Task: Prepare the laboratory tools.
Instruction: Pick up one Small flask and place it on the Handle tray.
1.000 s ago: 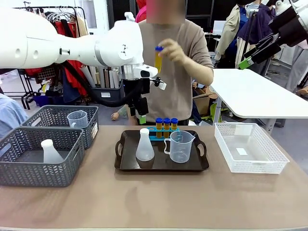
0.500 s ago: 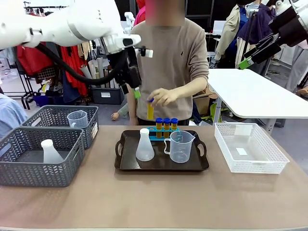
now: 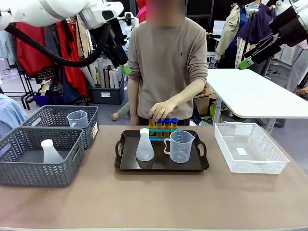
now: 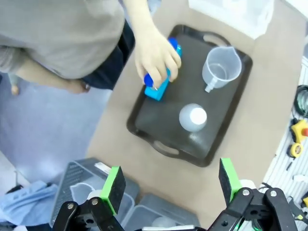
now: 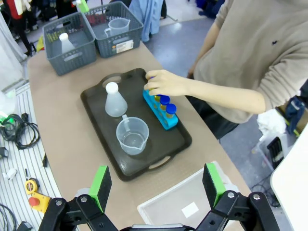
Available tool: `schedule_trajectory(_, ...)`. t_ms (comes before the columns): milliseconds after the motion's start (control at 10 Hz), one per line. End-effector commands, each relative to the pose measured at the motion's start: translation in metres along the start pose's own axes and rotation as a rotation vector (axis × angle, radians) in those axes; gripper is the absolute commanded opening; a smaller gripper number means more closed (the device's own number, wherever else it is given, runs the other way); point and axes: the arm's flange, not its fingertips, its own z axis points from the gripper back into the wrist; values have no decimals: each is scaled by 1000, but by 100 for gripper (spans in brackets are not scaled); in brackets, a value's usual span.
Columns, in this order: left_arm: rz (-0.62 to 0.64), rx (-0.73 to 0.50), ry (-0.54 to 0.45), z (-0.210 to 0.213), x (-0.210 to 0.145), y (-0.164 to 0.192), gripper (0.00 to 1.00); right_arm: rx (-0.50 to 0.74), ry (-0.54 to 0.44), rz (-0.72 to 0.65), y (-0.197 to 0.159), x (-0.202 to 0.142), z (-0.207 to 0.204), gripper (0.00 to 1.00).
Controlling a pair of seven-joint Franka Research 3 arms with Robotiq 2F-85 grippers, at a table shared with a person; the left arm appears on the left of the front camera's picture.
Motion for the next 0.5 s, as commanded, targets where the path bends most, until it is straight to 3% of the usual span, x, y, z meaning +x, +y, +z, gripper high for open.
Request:
schedule_trajectory(0,-48,-33,-103,12,-23,0,100,6,-11,12,-1,1,1,100)
schedule_trajectory(400,-65,-92,-168,58,-37,6,100,6,-11,12,-1,1,1,100)
